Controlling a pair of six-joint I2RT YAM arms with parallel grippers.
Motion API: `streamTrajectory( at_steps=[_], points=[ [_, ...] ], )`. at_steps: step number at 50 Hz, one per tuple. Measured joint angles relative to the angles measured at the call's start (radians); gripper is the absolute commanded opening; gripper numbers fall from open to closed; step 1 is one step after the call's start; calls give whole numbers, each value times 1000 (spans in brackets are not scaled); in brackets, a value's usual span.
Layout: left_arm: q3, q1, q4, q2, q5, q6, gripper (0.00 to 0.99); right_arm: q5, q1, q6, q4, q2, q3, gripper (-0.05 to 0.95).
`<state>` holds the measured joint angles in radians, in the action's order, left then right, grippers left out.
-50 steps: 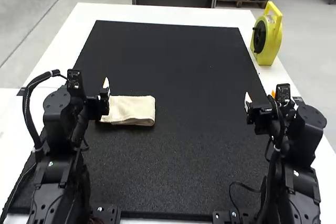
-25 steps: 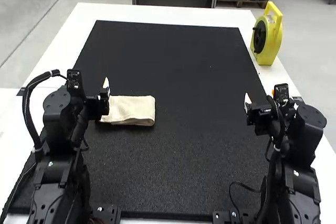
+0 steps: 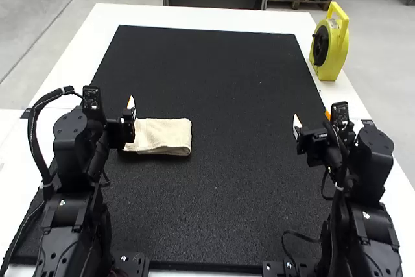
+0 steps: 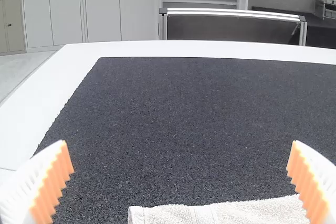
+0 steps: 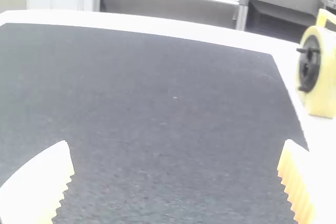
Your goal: Fold the towel.
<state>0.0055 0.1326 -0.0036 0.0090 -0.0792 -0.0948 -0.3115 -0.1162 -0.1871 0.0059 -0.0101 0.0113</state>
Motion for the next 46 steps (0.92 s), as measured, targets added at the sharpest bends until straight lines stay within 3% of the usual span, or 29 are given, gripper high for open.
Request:
streamTrajectory(
  at_steps=[7,15,46],
  points=[
    [0,0,0,0,0,0,969,101,106,62,-4,0,0,908],
    [0,0,0,0,0,0,969,161,119,83,-8,0,0,908],
    [0,0,0,0,0,0,969,190,119,90,-10,0,0,908]
  ],
)
